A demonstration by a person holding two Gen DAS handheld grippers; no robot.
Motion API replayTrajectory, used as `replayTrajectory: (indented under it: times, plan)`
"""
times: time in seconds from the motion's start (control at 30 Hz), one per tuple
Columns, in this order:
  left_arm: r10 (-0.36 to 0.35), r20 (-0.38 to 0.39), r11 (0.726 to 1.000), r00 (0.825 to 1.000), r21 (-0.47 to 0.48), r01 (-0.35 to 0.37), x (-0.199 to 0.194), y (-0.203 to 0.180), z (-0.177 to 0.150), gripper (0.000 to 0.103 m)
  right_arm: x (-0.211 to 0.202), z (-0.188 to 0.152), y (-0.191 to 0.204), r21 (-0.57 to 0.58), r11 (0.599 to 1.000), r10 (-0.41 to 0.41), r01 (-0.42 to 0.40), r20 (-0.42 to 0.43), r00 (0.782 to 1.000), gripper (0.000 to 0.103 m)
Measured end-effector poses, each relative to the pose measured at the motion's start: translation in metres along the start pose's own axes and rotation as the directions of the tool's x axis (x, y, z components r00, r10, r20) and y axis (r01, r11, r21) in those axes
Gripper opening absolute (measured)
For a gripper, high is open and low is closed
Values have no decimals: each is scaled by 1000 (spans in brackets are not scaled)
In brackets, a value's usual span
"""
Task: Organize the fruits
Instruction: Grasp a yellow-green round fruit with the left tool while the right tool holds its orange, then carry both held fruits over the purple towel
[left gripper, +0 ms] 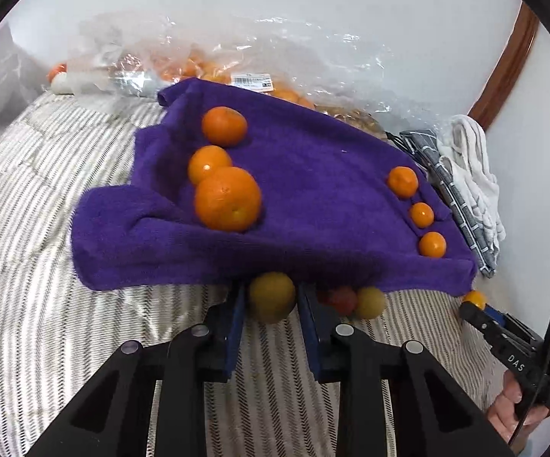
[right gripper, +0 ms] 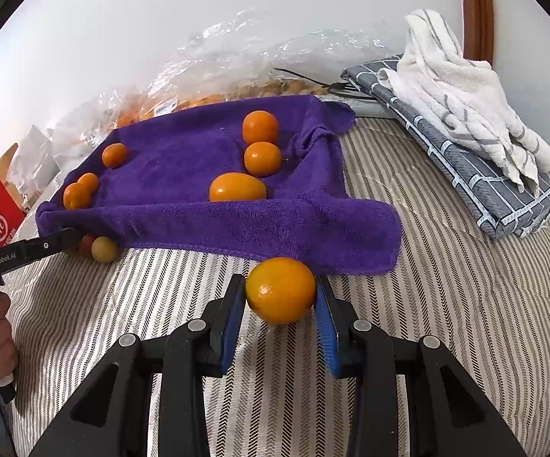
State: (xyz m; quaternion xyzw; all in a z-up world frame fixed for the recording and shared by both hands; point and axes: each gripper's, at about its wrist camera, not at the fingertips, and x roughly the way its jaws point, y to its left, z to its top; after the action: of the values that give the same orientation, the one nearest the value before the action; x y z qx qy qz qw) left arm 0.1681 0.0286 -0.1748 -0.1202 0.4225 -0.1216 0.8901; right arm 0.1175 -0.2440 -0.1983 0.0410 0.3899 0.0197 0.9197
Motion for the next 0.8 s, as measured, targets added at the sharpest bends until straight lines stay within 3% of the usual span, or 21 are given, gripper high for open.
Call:
replayTrajectory:
  times: [0.27,0.43,0.67,0.8]
  plan:
    - [73,12,995,997,72,-74,3,-11,-3,26,-2,-1,-3,23,1000,3,-3,7,1000,36]
    - [80,26,993,996,81,-82,0,-11,-4,26,-1,-1,-2,19,1000,-2,2,5,1000,36]
    - [64,74,992,995,100,-71,-9,-16,-5,26,-3,0,-2,20,1000,0,0,10,1000,36]
    - [16,82,996,997,92,-23,-16,-16,-4,26,-4,0,-1,19,1000,-20,20,13,1000,36]
